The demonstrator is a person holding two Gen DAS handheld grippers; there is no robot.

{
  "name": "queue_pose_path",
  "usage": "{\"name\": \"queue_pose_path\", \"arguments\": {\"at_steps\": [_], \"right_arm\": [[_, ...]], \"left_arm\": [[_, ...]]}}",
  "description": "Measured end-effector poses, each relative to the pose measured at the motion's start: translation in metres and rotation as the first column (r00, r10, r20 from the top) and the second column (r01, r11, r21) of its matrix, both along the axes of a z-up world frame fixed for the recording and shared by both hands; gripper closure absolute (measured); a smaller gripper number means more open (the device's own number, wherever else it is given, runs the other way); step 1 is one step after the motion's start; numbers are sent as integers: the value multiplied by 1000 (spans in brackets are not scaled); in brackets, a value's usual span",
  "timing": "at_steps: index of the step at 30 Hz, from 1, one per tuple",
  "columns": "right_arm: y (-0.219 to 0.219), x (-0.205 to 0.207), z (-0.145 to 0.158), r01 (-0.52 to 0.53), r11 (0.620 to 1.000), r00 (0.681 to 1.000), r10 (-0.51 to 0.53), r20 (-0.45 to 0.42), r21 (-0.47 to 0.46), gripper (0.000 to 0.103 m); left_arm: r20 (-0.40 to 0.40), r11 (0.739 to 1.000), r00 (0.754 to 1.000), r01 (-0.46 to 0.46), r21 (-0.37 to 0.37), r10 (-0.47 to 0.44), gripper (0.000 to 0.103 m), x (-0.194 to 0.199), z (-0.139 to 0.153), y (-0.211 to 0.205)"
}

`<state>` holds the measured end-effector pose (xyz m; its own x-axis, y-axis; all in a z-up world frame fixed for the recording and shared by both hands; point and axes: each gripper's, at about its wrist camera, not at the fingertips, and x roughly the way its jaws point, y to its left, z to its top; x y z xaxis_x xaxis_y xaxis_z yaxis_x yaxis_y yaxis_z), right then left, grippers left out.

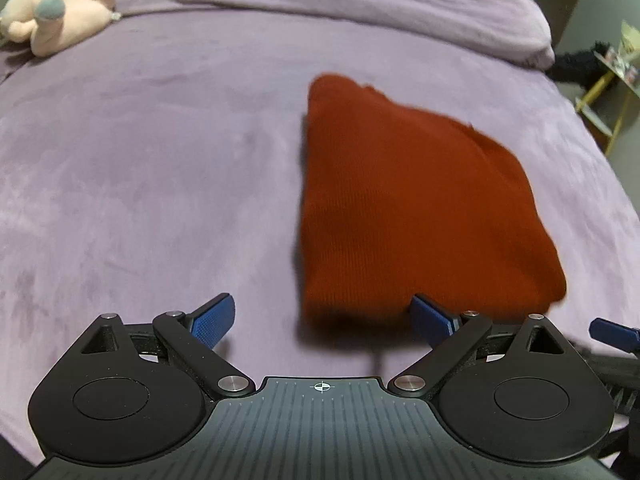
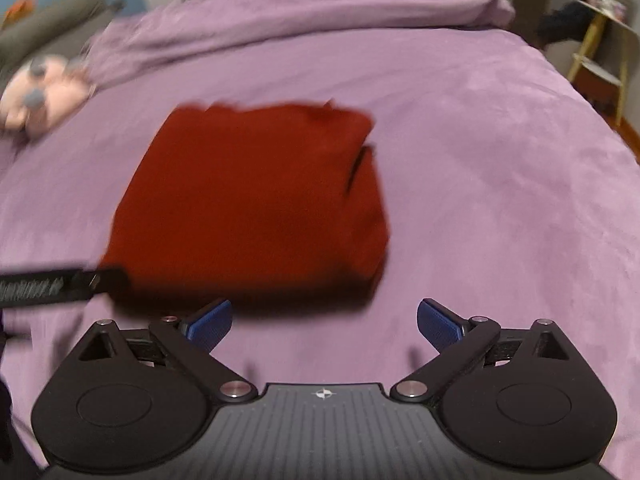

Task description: Fold small clothes

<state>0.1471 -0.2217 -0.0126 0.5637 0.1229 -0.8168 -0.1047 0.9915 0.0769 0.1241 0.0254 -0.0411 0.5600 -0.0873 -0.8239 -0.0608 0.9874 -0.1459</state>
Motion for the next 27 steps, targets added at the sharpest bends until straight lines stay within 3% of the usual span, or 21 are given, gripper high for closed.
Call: {"name": "queue_pose_path", "arguments": {"at_steps": [5,9,12,17,27], "right_arm": [[17,-22,13,-32,996,999,31,-4,-83,4],[17,-23,24,0,1000,998,-1,-58,-14,4],[19,-24,25,31,999,996,-33,-87,-16,4],[33,-25,25,26,987,994,-43,-103,-159,4],[34,-21,29,52,985,990,-72,-119,-163,4]], "left_arm": [[13,993,1000,25,113,-27,2,-19,9,-9],[6,984,999,52,168,-54,2,-32,15,-13],[6,982,997,71,176,-73,2,-39,19,-14],[-8,983,998,59,173,-58,2,-40,22,-10],[-28,978,997,73,193,-69,2,-41,24,-13]]}}
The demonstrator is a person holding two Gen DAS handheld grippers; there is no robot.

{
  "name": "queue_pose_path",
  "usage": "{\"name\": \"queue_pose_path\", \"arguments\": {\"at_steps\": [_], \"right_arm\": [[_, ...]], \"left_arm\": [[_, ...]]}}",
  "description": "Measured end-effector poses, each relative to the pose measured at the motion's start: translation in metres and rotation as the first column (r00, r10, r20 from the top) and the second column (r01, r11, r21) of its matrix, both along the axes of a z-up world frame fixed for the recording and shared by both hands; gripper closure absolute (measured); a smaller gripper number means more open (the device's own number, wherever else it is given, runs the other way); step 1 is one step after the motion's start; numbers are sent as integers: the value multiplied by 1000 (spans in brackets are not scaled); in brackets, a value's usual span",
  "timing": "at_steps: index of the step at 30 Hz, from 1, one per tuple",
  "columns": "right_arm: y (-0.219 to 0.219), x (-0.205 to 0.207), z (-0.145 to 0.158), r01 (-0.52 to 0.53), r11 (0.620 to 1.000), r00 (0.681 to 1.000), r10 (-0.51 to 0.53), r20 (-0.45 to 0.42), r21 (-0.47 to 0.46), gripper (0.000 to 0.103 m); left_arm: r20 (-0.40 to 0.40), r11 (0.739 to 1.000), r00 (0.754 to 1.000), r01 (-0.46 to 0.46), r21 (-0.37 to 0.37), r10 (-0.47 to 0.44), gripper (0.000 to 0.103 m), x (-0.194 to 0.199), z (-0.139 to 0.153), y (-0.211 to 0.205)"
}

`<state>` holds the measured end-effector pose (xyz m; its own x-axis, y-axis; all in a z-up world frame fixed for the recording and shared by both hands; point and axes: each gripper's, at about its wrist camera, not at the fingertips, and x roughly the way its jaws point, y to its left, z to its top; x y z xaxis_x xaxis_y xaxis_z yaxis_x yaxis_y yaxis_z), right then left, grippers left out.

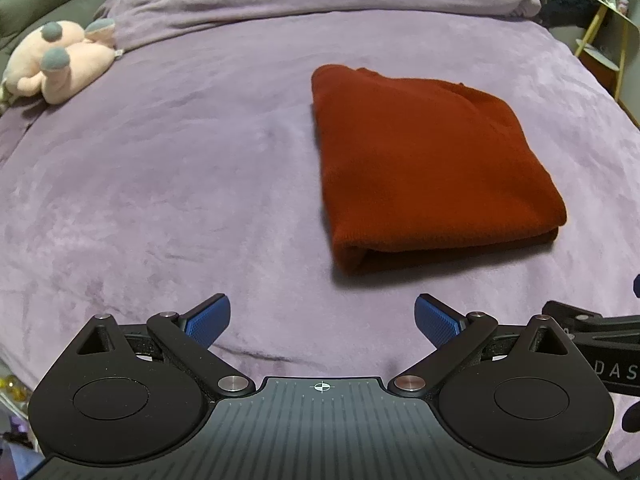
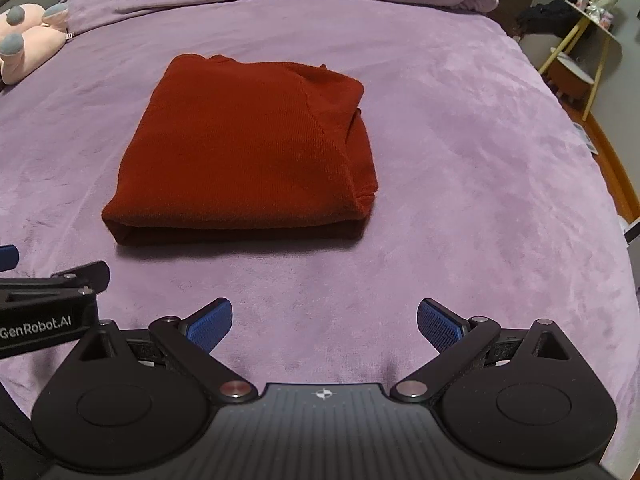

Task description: Fold small clothes

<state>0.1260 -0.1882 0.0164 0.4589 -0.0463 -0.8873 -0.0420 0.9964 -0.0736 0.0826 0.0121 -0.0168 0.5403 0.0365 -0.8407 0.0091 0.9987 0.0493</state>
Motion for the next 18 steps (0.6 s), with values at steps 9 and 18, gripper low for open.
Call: {"name": "queue_pose_path", "arguments": {"at_steps": [9,18], "right_arm": [[-2,1,3,14,1000,1000,-14,3,2,4],[-2,2,5,21,1000,1000,-21,1,1,4]], "left_arm": [[-17,1000,1000,17,13,-16,2,-1,-2,-3],[-25,1000,1000,16,5,-16,2,-1,-2,-2]]}}
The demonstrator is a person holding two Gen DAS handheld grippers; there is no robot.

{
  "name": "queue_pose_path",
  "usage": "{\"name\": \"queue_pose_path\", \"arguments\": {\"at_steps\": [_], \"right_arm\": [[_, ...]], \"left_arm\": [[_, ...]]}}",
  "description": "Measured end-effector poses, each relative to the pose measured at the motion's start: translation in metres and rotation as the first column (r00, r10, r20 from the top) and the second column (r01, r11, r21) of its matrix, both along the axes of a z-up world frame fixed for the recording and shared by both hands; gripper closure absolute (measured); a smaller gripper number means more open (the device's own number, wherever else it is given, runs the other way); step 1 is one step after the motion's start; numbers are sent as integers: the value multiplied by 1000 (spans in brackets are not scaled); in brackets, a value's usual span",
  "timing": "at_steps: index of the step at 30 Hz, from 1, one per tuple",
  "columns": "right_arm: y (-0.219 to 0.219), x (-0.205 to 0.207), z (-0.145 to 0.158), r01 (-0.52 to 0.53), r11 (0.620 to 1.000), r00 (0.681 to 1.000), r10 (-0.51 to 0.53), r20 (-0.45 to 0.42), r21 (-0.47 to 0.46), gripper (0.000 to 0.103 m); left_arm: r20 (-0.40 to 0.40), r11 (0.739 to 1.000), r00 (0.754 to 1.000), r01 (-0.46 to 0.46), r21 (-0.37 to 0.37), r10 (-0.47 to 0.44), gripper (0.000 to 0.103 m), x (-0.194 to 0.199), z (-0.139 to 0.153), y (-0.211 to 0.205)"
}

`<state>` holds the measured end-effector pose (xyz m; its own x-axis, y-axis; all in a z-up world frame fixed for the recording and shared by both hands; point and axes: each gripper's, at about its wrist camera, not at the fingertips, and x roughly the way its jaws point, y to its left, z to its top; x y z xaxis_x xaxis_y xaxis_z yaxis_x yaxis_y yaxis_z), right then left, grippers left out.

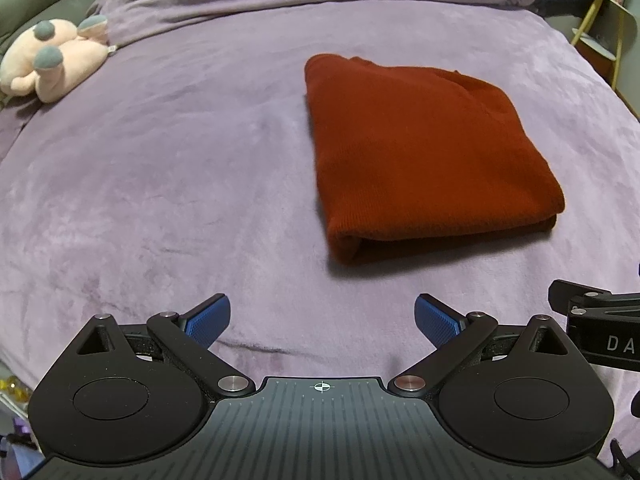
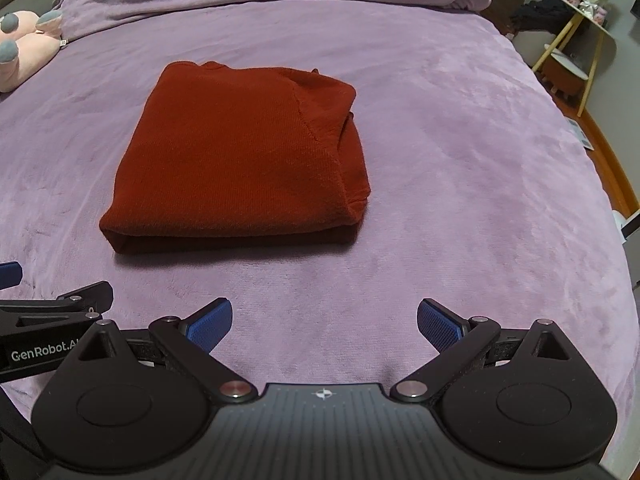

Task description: Fold small clothes

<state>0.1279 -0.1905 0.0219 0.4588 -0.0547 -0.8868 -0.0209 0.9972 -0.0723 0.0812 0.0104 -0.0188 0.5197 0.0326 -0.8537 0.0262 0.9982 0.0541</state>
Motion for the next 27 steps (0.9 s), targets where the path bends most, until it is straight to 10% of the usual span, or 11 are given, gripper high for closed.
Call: {"name": "queue_pose_path", "arguments": {"at_steps": [27], "right_arm": [[-2,-1,3,5,1000,1000,-5,-1,4,4]], "left_arm": [[-17,1000,1000,4,-8,-4,2,0,-1,-1]]}}
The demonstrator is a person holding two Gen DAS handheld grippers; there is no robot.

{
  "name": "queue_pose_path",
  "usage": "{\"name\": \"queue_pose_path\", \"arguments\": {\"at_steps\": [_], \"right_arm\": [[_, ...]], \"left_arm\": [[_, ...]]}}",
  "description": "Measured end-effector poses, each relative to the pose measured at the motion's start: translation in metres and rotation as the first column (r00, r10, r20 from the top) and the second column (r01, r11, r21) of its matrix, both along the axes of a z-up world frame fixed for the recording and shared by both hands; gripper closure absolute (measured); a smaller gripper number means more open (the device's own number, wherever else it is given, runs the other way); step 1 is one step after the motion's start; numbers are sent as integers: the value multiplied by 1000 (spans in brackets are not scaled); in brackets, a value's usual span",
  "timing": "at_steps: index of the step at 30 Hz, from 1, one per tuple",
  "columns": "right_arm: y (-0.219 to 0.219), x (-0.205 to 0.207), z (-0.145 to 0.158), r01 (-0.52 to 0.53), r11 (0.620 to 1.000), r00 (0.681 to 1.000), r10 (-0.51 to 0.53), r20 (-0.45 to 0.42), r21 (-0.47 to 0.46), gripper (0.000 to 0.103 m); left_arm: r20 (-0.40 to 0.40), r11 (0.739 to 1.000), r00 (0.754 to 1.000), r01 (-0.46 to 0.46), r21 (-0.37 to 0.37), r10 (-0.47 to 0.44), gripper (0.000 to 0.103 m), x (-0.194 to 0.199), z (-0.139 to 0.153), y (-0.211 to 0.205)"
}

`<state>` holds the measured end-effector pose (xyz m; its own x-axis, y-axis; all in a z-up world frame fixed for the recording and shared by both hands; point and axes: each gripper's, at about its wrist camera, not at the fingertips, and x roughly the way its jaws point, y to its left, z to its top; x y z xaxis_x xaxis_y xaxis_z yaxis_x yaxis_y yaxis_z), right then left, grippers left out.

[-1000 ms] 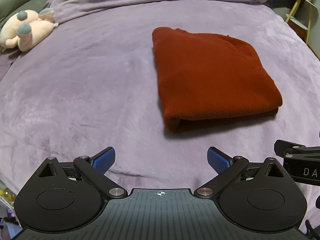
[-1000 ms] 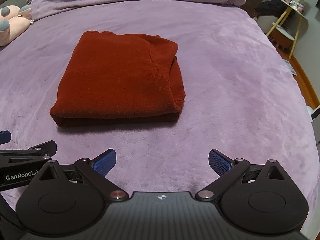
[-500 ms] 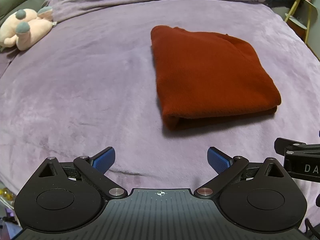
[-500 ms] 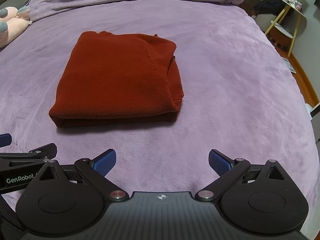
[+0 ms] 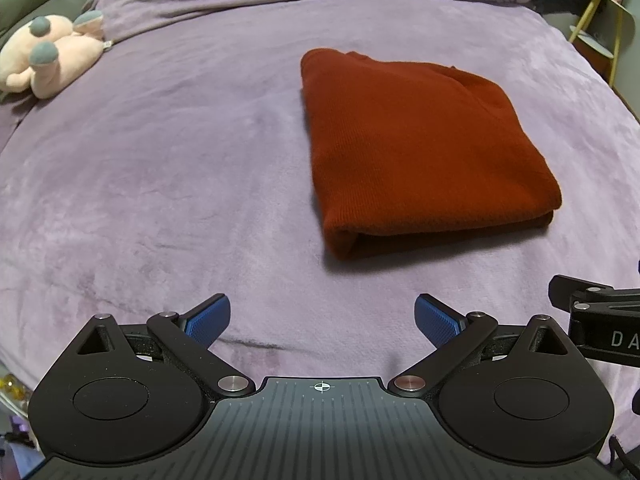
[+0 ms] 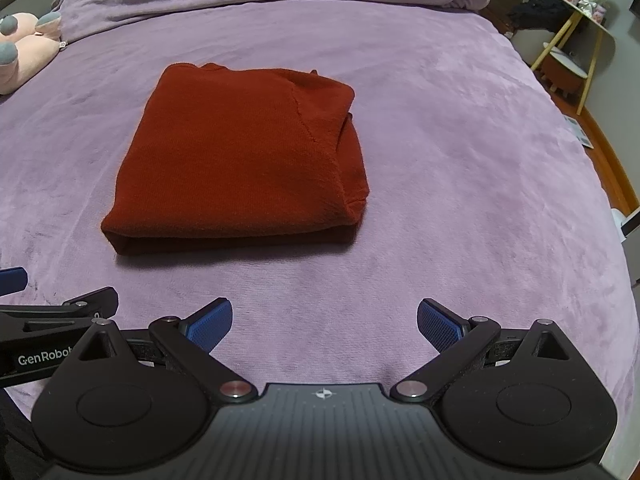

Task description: Fold small clothes

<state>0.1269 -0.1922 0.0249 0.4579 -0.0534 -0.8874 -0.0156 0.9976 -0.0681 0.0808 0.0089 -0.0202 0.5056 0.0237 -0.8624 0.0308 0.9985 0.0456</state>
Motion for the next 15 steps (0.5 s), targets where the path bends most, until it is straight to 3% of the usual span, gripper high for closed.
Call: {"name": "queue_pose_path", "arguments": {"at_steps": [15], "right_arm": [[0,2,1,-5,1000,1000,5,-5,0,4]], "left_arm": [[-7,1000,1000,-2,0,2,2,1,0,-1]]}}
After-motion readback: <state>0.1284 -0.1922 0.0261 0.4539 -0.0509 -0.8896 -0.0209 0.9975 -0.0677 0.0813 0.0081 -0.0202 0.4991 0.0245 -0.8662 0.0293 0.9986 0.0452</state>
